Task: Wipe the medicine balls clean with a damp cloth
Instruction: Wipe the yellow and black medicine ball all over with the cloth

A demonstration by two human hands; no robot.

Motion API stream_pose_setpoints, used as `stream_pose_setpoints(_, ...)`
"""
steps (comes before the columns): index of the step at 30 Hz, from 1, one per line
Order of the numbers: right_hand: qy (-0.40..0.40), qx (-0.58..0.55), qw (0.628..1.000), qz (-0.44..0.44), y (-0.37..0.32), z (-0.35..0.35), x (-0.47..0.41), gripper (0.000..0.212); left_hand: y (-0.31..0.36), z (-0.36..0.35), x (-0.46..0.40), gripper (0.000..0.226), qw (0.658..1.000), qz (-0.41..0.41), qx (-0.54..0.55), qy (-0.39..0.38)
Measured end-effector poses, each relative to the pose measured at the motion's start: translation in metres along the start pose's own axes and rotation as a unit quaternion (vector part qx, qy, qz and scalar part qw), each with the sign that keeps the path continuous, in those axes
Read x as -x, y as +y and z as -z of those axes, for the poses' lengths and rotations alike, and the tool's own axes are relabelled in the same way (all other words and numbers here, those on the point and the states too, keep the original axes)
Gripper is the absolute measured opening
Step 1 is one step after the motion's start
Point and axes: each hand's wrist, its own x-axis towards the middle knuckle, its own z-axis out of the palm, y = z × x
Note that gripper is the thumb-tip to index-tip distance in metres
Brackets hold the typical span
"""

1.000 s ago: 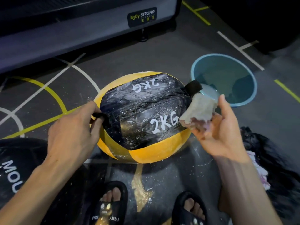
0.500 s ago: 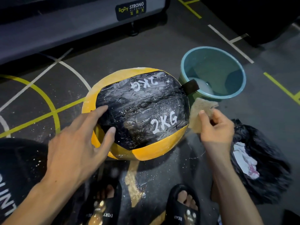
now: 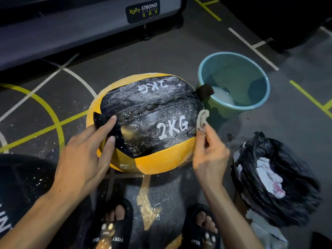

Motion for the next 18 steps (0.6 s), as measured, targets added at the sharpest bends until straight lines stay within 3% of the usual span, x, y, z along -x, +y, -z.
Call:
stream_pose_setpoints(3,-0.022,-0.003,0.992,0.121,-0.009,0.002,0.028,0.036,-0.010,0.002,-0.006,0.051,1.000,0.024,-0.003,0.000)
stream_pose_setpoints(5,-0.041,0.012,0.988,0.147,0.001,0.004,0.027,0.039,-0.016,0.005,-0.010,0.050,1.000,0.012,-0.014,-0.003)
stream_pose_setpoints(10,-0.014,-0.006,0.999,-0.049,0.015,-0.001,-0.005,0.017,-0.007,0.005,-0.009,0.045,0.999,-0.028,-0.023,0.006)
stream_pose_setpoints(12,-0.017,-0.023,1.000,0.009,-0.010,-0.003,0.011,0.018,-0.006,0.005,-0.011,0.046,1.000,-0.016,-0.010,0.001)
stream_pose_setpoints(16,-0.107,-0.040,0.975,0.189,-0.023,-0.009,0.054,0.040,-0.007,0.009,-0.016,0.046,0.999,-0.036,-0.019,-0.005)
stream_pose_setpoints(18,-0.082,-0.019,0.979,0.185,-0.001,-0.010,0.037,0.041,-0.006,0.008,-0.017,0.046,0.999,-0.040,-0.029,-0.006)
